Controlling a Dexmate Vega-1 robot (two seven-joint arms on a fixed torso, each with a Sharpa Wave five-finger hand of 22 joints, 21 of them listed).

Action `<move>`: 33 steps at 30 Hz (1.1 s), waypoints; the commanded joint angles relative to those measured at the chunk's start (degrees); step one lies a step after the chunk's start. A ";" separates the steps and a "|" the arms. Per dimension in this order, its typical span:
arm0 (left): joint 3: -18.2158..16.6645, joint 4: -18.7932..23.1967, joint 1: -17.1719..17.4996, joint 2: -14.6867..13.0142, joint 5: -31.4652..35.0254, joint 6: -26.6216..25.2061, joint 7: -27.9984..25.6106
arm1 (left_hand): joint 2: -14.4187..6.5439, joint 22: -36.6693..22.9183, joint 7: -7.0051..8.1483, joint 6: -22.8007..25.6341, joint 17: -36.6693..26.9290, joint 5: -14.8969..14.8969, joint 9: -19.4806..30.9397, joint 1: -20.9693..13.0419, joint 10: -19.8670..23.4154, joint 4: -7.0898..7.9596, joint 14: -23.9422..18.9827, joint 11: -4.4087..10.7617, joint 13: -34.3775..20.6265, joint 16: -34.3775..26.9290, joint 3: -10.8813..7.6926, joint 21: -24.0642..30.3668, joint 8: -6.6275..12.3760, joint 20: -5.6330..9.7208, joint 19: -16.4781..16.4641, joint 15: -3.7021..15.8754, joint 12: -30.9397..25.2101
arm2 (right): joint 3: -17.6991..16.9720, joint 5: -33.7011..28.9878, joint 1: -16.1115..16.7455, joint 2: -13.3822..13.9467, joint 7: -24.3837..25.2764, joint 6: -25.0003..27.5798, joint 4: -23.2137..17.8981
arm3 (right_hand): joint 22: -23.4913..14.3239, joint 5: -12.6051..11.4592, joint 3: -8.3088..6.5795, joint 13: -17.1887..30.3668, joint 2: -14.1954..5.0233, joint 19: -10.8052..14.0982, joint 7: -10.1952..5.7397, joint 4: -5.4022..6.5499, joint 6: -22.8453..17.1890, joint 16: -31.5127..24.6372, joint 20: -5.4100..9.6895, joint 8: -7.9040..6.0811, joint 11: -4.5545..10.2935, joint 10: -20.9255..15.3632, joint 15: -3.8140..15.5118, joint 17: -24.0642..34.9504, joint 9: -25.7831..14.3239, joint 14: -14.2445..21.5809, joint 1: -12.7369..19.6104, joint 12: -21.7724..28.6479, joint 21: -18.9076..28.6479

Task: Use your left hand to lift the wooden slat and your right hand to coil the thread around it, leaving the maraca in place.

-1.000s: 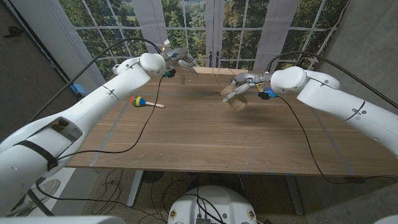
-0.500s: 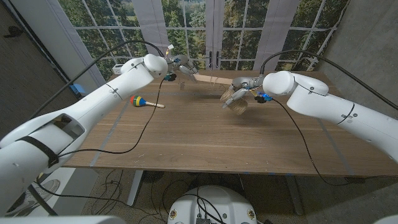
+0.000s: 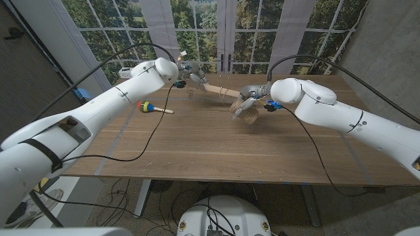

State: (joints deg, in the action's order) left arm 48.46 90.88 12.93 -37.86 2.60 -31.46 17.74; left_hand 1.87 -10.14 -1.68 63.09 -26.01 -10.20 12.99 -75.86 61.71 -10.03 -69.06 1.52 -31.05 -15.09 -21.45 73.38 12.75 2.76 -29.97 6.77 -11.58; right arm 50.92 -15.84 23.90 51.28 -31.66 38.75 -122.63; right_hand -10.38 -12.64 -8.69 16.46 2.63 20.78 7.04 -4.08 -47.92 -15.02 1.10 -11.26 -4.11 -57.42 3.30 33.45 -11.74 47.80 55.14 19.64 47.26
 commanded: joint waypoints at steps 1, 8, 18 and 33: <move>3.08 -1.08 -1.40 0.40 3.88 -0.44 2.67 | -7.09 -0.06 -1.86 1.93 0.18 -0.33 0.13 -7.16 0.17 0.58 -6.93 0.25 0.11 0.20 -0.97 0.30 -0.31 6.10 -0.34 6.24 0.18 | 1.19 -2.38 -0.04 -1.95 -2.24 -1.14 1.70 | -0.11 0.25 -3.34 0.02 -12.42 0.43 -8.17 2.91 -16.23 -0.02 -0.36 -0.53 2.40 -5.61 8.63 0.13 -0.01 2.34 12.60 0.34 0.44; 3.65 -0.89 -1.21 0.68 5.87 -0.97 2.29 | -6.94 -0.12 -1.42 1.90 0.92 -0.28 0.03 -6.83 0.30 0.73 -7.09 0.35 0.52 0.48 -0.84 0.64 -0.46 6.35 -0.49 6.25 0.17 | 1.63 -3.68 0.21 -2.71 -2.66 -1.53 2.22 | -0.09 0.42 -3.38 -0.22 -12.40 0.44 -8.21 2.93 -16.20 0.03 -0.38 -0.48 2.29 -5.52 8.49 0.14 0.01 2.38 12.53 0.18 0.47; 5.15 -1.48 -1.39 0.88 8.57 0.31 3.44 | -7.08 0.11 -0.72 0.68 2.24 -0.22 -0.01 -6.38 -0.84 0.97 -6.45 0.92 1.14 1.33 -1.01 0.37 -1.02 6.37 0.07 6.27 0.56 | 2.12 -4.75 0.64 -3.80 -3.13 -2.29 3.27 | -0.07 0.66 -3.47 -0.51 -12.40 0.73 -8.13 2.92 -16.29 -0.01 -0.50 -0.45 1.91 -5.65 8.39 0.24 0.06 2.61 12.43 0.09 0.61; 8.48 -0.85 -2.86 1.09 16.31 -0.25 7.17 | -4.47 0.19 -0.12 -5.95 5.79 0.09 0.39 -4.88 -5.42 0.56 -1.88 1.03 2.76 3.57 -0.12 -0.05 -2.16 4.64 1.96 7.02 0.98 | -0.06 -0.66 2.29 -4.49 -2.89 -5.26 5.40 | -0.05 0.90 -3.60 -0.86 -12.32 1.17 -7.78 2.80 -16.38 -0.01 -0.81 -0.42 1.87 -6.02 8.37 0.32 0.12 2.82 12.39 0.08 0.82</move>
State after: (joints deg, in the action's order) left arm 55.31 89.79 10.61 -37.08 13.98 -31.47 22.84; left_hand -1.52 -9.86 -1.96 57.81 -20.18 -10.18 13.20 -77.59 56.78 -9.39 -66.85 2.35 -28.36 -11.31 -22.04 73.42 10.80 2.78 -28.53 8.91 -10.70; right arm 52.66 -19.59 24.88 47.35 -34.94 35.72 -118.89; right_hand -10.39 -11.81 -9.04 15.64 2.95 21.40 7.04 -4.18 -47.92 -15.03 0.49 -11.44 -4.11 -57.43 3.28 33.60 -11.44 47.82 55.45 19.54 47.70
